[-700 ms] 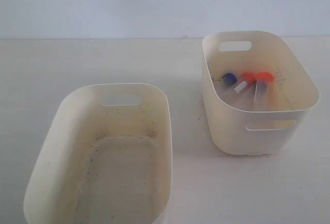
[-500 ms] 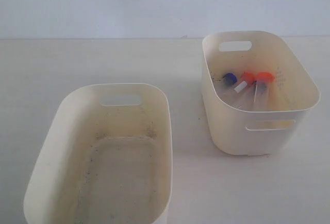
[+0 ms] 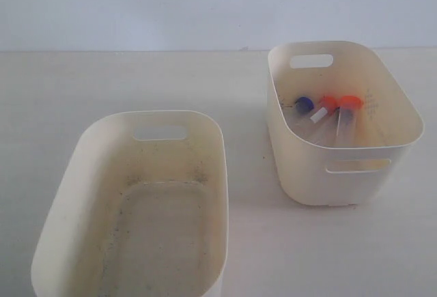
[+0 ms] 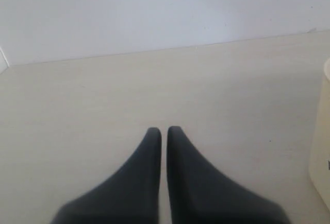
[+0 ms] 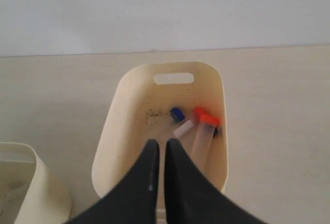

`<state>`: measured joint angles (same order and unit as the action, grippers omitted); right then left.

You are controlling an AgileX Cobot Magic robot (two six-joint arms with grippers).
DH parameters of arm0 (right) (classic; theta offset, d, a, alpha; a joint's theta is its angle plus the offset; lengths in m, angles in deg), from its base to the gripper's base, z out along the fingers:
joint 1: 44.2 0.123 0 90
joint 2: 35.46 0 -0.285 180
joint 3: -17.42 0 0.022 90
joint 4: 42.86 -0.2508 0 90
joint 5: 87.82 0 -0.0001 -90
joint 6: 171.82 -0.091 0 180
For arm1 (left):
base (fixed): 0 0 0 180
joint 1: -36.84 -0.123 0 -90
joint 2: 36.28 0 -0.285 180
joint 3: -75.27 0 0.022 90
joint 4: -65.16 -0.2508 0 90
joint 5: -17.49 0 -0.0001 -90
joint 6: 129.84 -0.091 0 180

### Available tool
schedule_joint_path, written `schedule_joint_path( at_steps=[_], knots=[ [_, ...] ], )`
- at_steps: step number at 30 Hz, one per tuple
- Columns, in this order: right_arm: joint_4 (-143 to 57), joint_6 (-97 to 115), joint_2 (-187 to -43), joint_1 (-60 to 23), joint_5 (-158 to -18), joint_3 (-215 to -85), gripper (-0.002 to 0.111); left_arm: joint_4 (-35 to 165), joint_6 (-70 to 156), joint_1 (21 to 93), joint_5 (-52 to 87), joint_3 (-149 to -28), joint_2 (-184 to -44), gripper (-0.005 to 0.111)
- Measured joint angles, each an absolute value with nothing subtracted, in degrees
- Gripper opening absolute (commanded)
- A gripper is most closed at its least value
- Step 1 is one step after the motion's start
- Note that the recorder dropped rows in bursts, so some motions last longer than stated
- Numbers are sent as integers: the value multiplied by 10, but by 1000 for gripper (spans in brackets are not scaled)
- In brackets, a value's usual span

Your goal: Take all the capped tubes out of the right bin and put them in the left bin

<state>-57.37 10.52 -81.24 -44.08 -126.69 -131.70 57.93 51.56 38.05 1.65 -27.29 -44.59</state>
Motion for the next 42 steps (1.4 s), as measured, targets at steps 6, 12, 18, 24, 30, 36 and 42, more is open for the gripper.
schedule_joint_path(
  at_steps=[6,12,18,24,30,36,42],
  knots=[
    [-671,211,-935,-441,-1321,-1389,4,579,516,381,17,-273,-446,4],
    [-701,240,-1117,-441,-1337,-1455,30,579,516,381,17,-273,-446,4],
    [-685,209,-1247,-398,-1349,-1517,44,579,516,381,17,-273,-446,4],
    [-570,125,-1344,-329,-1362,-1554,44,579,516,381,17,-273,-446,4],
    [-429,-16,-1398,-318,-1396,-1577,45,579,516,381,17,-273,-446,4],
    [-396,-85,-1423,-316,-1394,-1584,45,579,516,381,17,-273,-446,4],
    [-382,-151,-1448,-316,-1388,-1584,45,579,516,381,17,-273,-446,4]
  ],
)
